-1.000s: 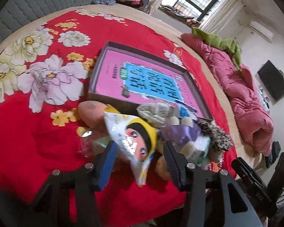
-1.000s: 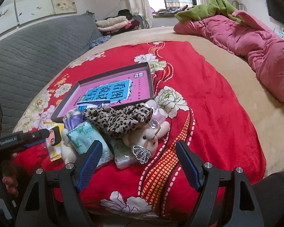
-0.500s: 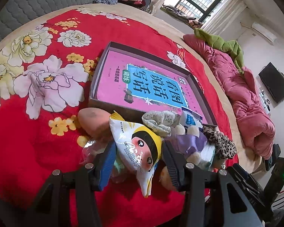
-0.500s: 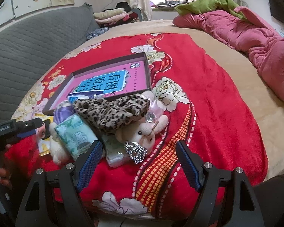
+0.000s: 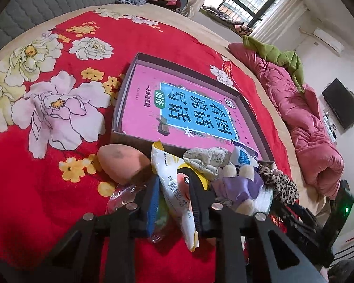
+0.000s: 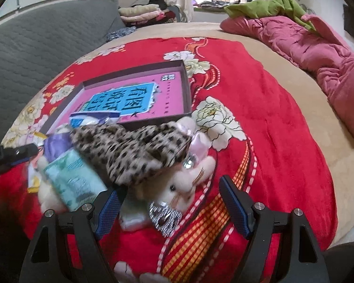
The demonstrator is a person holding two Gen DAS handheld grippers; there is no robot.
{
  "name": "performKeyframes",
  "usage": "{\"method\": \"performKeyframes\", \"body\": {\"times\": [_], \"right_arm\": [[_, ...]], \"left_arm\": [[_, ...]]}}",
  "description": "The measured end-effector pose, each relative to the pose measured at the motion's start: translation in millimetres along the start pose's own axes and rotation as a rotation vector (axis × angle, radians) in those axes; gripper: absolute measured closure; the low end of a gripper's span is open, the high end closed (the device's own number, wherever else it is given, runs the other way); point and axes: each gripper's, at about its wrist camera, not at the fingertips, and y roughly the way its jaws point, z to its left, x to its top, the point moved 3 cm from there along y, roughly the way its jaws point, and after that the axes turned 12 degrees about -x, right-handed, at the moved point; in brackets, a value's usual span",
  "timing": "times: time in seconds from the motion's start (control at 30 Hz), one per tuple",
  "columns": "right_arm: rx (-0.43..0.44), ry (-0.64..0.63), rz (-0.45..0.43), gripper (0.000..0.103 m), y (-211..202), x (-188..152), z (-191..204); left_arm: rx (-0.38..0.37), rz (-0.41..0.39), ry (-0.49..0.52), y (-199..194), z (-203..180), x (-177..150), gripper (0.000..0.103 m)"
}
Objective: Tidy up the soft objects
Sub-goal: 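Grasp the yellow doll-face packet with left tool while right tool grasps the bunny, then carry the packet with left tool while right tool carries the bunny into the box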
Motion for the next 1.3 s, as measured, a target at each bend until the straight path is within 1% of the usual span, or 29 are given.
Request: {"method": "performKeyframes", "body": {"times": [0.07, 0.1, 0.13, 0.17, 0.2, 0.23, 0.3, 0.37, 0.47, 0.57, 0.67, 0.77, 0.9, 1.03, 1.2, 1.3], "right_arm": [[0.015, 0.023, 0.019, 0.023, 7.0, 3.3, -4.4], [0.022, 0.031, 0.027, 0.028, 9.5, 4.0, -5.9], [0.035, 0.042, 0.038, 0.039, 11.9, 4.2, -7.7], [0.039, 0.049, 0.044, 0.044, 12.8, 3.8, -9.2], [0.042, 0.054, 0.048, 0.052, 13.4, 3.4, -10.6], [0.036, 0.05, 0.049, 0.056, 13.5, 3.4, -11.0], [0.032, 0.043, 0.045, 0.06, 12.7, 4.1, -11.6], [0.038, 0.042, 0.045, 0.06, 12.0, 4.2, -12.1], [0.036, 0.032, 0.057, 0.061, 14.1, 2.6, -10.6], [0.029, 0.023, 0.06, 0.061, 14.6, 2.2, -10.8], [0.026, 0.013, 0.059, 0.061, 14.9, 1.8, -8.9], [0.02, 0.007, 0.053, 0.064, 13.5, 2.7, -7.9], [0.003, -0.016, 0.004, 0.067, 2.6, 6.1, -8.3], [0.013, -0.032, -0.052, 0.067, -11.6, 9.3, -7.6], [0.019, -0.043, -0.115, 0.067, -29.9, 12.8, -6.1], [0.016, -0.047, -0.133, 0.067, -34.8, 14.2, -7.2]], "left_arm": [[-0.004, 0.0, 0.011, -0.1, -2.7, -0.4, 0.077], [-0.012, 0.001, 0.014, -0.1, -3.7, -0.4, 0.074], [-0.018, 0.001, 0.015, -0.2, -4.1, -0.5, 0.073], [-0.02, 0.001, 0.016, 0.0, -4.1, -0.1, 0.072], [-0.018, 0.002, 0.017, 1.0, -4.0, 0.6, 0.072], [-0.015, 0.003, 0.016, 1.8, -3.5, 1.0, 0.072], [-0.017, 0.005, 0.008, 3.4, -2.7, 1.9, 0.072], [-0.017, 0.009, 0.007, 5.5, -2.6, 4.0, 0.072], [-0.001, 0.044, -0.006, 12.8, 2.6, 4.7, 0.072], [-0.023, 0.043, -0.037, 12.3, 7.3, 3.6, 0.071], [-0.02, 0.044, -0.028, 15.0, 6.1, 4.4, 0.071], [-0.01, 0.049, 0.005, 18.3, 2.4, 6.3, 0.071], [-0.021, 0.037, 0.014, 15.3, -1.2, 6.0, 0.078], [-0.038, 0.023, 0.031, 10.2, -6.7, 7.0, 0.084], [-0.058, -0.013, 0.076, 0.2, -18.7, 5.9, 0.09], [-0.065, -0.016, 0.096, -1.6, -23.8, 4.4, 0.092]]}}
